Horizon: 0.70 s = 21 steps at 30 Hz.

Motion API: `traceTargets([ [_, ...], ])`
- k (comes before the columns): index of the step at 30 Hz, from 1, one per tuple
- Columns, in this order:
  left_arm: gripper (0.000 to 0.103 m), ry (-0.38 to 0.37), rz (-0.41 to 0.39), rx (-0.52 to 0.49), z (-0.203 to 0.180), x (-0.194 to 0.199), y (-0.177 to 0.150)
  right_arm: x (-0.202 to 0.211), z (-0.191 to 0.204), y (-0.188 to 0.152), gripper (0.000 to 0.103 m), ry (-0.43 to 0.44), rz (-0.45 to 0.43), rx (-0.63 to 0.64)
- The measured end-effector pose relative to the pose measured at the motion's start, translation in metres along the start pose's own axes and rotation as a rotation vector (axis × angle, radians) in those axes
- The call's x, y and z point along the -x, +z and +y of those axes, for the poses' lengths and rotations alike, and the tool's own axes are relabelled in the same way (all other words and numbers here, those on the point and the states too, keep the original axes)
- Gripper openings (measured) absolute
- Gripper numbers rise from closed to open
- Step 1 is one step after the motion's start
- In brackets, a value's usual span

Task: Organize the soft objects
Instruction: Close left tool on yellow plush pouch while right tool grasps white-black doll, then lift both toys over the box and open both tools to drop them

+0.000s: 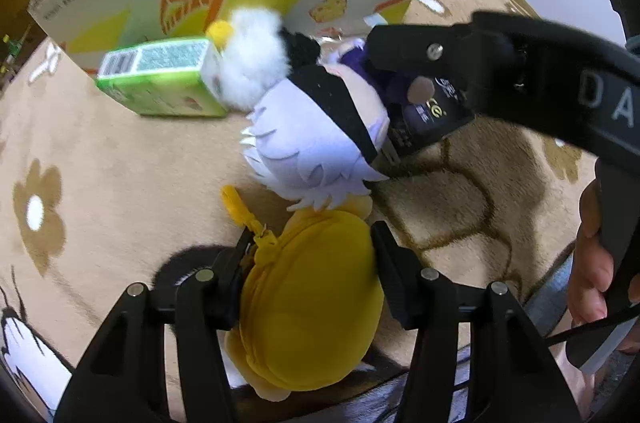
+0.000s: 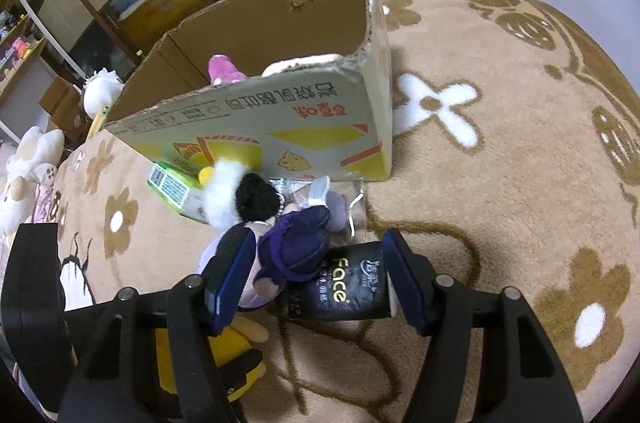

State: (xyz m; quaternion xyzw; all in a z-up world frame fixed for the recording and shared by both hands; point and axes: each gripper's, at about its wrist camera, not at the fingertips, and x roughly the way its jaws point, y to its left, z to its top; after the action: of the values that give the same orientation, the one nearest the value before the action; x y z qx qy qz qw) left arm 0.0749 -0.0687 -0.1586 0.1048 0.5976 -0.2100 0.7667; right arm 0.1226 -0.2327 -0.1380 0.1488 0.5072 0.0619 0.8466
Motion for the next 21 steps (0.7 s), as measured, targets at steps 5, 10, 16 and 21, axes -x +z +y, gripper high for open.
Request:
traceTargets([
  [5, 0.053, 0.032, -0.032, 0.0, -0.002, 0.012, -0.001, -0.008, 0.01, 0.003, 0.05, 0.044, 0.014, 0.036],
  [10, 0.052, 0.069, -0.051, 0.002, 0.002, 0.019, -0.001, -0.007, 0.016, 0.001, 0.034, 0.046, 0.004, 0.059],
  [16, 0.052, 0.113, -0.138, 0.016, 0.013, 0.041, -0.001, 0.017, 0.018, 0.002, 0.027, 0.022, -0.084, 0.064],
  [21, 0.051, 0.162, -0.234, 0.04, 0.024, 0.068, -0.001, 0.036, 0.016, 0.005, 0.025, 0.001, -0.141, 0.067],
])
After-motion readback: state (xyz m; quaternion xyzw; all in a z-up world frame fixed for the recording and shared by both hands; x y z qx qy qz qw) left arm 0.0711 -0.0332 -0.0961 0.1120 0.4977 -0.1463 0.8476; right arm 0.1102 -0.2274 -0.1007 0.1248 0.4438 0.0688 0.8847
